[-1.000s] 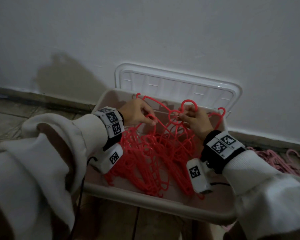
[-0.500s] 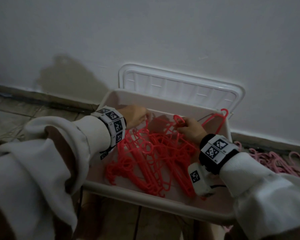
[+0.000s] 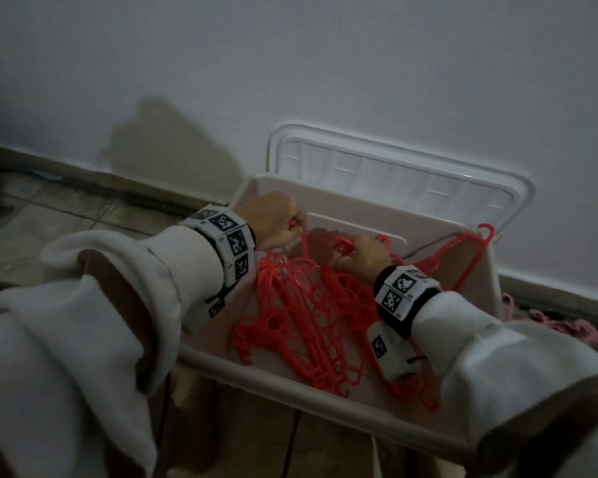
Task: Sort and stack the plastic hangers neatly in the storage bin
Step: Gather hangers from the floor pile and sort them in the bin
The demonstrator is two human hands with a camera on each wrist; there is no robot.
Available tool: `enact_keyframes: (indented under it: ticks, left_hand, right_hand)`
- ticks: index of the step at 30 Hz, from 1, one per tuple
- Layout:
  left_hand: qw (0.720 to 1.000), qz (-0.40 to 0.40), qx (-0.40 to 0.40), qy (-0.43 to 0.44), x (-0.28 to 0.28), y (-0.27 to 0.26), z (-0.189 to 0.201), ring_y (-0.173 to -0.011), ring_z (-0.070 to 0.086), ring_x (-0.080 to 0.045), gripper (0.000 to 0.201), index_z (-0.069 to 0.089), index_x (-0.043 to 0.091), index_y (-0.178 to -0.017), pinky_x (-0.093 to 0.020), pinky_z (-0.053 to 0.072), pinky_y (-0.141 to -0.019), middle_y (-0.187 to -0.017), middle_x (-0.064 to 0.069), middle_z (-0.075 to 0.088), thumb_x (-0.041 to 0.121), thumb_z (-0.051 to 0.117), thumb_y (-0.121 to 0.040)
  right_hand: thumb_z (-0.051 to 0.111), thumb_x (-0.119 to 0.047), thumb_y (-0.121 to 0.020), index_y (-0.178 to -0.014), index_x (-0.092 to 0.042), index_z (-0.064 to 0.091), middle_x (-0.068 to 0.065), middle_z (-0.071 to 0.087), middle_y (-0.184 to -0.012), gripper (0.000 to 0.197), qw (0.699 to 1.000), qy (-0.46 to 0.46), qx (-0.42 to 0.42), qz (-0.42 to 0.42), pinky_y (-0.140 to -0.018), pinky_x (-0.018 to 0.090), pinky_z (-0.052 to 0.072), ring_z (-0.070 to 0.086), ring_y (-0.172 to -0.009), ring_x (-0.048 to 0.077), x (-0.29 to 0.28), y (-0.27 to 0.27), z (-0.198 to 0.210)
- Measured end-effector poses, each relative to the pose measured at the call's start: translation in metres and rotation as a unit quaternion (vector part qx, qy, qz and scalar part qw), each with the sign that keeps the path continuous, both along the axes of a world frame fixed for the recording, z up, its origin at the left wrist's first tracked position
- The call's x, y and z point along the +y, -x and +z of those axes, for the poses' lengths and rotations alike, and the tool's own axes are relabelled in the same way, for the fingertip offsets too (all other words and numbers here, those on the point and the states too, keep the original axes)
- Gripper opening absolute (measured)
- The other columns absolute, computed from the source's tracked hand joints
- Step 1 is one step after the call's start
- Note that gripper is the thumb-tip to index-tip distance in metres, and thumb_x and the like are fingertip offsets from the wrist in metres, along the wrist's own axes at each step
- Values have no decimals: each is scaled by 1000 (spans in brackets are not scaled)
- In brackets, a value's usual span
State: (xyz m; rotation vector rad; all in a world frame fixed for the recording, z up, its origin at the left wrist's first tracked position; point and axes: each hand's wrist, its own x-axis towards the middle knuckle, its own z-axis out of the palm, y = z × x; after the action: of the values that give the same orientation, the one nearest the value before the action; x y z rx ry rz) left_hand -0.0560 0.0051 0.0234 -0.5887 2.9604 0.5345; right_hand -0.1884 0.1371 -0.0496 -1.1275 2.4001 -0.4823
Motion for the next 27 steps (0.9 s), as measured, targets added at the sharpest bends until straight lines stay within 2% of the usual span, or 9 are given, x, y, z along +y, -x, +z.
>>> enact_keyframes:
  ticks: [6, 9, 13, 16, 19, 21, 24, 25, 27]
  left_hand:
    - [999, 9, 31, -6, -7, -9, 2, -98, 61, -20, 23, 70, 19, -106, -16, 32, -73, -102, -5, 69, 20, 52, -91]
    - [999, 17, 44, -7, -13, -14, 2, -98, 63, -20, 23, 71, 22, -102, -19, 38, -76, -101, -3, 71, 20, 53, -89]
    - [997, 22, 79, 13, -17, -16, 4, -99, 62, -18, 23, 69, 22, -107, -20, 37, -79, -100, -1, 71, 20, 55, -88]
    - [990, 47, 126, 32, -19, -17, 5, -105, 53, -18, 31, 58, 18, -115, -30, 40, -88, -107, 2, 63, 22, 63, -85]
    - [990, 79, 108, 44, -18, -20, 5, -109, 47, -21, 44, 48, 14, -119, -37, 43, -89, -115, -3, 52, 14, 66, -79]
    - [985, 131, 108, 13, -14, -21, 0, -111, 47, -26, 56, 40, 10, -125, -42, 44, -91, -123, -9, 45, 2, 63, -75]
    - [942, 291, 145, -85, -8, -23, -4, -113, 50, -33, 63, 28, 5, -132, -40, 44, -94, -128, -18, 42, -5, 59, -77]
    - [934, 322, 114, -107, -6, -24, -6, -114, 51, -35, 58, 30, 3, -132, -38, 43, -92, -128, -18, 45, -1, 58, -82]
    - [953, 285, -47, -96, 0, -25, -14, -114, 54, -33, 33, 47, 3, -124, -33, 41, -83, -125, -18, 54, 12, 51, -92]
  right_hand:
    - [71, -18, -78, -103, -13, 67, 11, 69, -102, 26, 997, -29, -15, 65, -78, 29, 44, 63, -100, 25, -21, -17, -7]
    - [65, -19, -83, -107, -15, 66, 14, 69, -104, 25, 998, -28, 6, 59, -85, 33, 47, 63, -101, 28, -20, -13, -6]
    - [63, -19, -86, -113, -9, 65, 16, 68, -107, 30, 997, -22, 23, 72, -83, 29, 44, 62, -103, 28, -17, -8, 2]
    - [61, -16, -87, -112, -8, 65, 17, 68, -103, 27, 996, 5, 38, 85, -80, 30, 44, 62, -100, 30, -13, -8, 6]
    - [60, -9, -86, -112, -8, 65, 17, 70, -99, 27, 994, 47, 28, 96, -76, 26, 42, 64, -96, 29, -12, -11, 12]
    - [61, -9, -86, -111, -7, 65, 17, 70, -98, 26, 993, 52, 28, 106, -75, 25, 40, 64, -94, 27, -14, -12, 15]
    - [60, -11, -87, -112, -5, 64, 18, 69, -99, 26, 992, 45, 37, 109, -77, 26, 40, 64, -96, 28, -13, -14, 16]
    - [60, -12, -87, -114, -4, 63, 19, 69, -100, 28, 993, 47, 39, 103, -79, 27, 41, 63, -97, 29, -13, -14, 15]
    - [59, -12, -88, -114, -1, 62, 20, 68, -102, 28, 994, 51, 39, 90, -83, 29, 40, 62, -99, 29, -10, -13, 15]
